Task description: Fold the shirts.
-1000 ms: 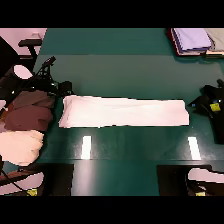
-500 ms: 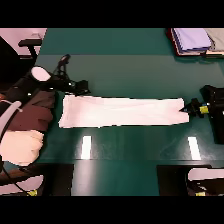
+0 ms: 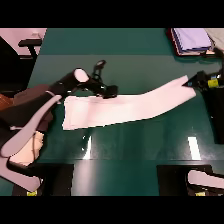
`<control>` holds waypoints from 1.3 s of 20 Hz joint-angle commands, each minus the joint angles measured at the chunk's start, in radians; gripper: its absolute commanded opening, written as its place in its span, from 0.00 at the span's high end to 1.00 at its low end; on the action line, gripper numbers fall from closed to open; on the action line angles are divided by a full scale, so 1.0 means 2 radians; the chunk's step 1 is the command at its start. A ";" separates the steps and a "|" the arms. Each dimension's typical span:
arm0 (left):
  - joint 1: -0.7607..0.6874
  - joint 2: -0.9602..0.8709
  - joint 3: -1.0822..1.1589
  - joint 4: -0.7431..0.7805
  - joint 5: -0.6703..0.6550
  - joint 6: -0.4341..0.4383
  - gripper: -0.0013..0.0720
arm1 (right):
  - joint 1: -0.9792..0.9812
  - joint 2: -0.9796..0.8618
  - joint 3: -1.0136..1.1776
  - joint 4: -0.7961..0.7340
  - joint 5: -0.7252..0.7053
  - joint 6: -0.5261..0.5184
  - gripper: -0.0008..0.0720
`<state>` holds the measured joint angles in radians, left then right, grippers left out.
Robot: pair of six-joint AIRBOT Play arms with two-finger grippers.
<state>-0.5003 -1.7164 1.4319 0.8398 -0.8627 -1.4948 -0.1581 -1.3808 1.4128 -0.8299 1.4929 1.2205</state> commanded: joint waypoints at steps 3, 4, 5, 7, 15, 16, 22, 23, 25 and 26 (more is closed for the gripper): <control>-0.049 -0.083 0.063 -0.003 -0.021 -0.001 0.95 | 0.102 0.047 0.087 0.001 -0.024 0.039 0.97; -0.052 -0.087 0.063 -0.003 -0.024 0.000 0.95 | 0.121 0.046 0.101 0.000 -0.028 0.043 0.97; -0.052 -0.089 0.063 -0.001 -0.028 0.000 0.95 | 0.133 0.046 0.109 0.000 -0.033 0.045 0.97; -0.052 -0.089 0.063 0.002 -0.029 0.000 0.95 | 0.162 0.046 0.117 0.001 -0.048 0.051 0.97; 0.001 -0.029 0.063 0.057 -0.061 0.005 0.95 | 0.265 0.046 0.119 0.066 -0.137 0.049 0.97; 0.024 -0.003 0.063 0.078 -0.072 0.005 0.95 | 0.284 0.044 0.119 0.066 -0.150 0.049 0.97; 0.204 0.192 0.063 0.149 -0.105 0.005 0.95 | 0.463 -0.038 0.119 0.105 -0.285 0.022 0.96; 0.230 0.221 0.063 0.157 -0.106 0.005 0.95 | 0.490 -0.062 0.123 0.136 -0.309 -0.009 0.86; 0.270 0.265 0.063 0.165 -0.106 0.005 0.95 | 0.531 -0.118 0.157 0.177 -0.314 -0.061 0.42; 0.285 0.281 0.063 0.165 -0.107 0.005 0.95 | 0.542 -0.143 0.180 0.179 -0.294 -0.065 0.31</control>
<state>-0.0471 -1.2812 1.5570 1.1263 -1.0660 -1.4841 0.8124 -1.5429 1.7039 -0.5632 0.9436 1.1934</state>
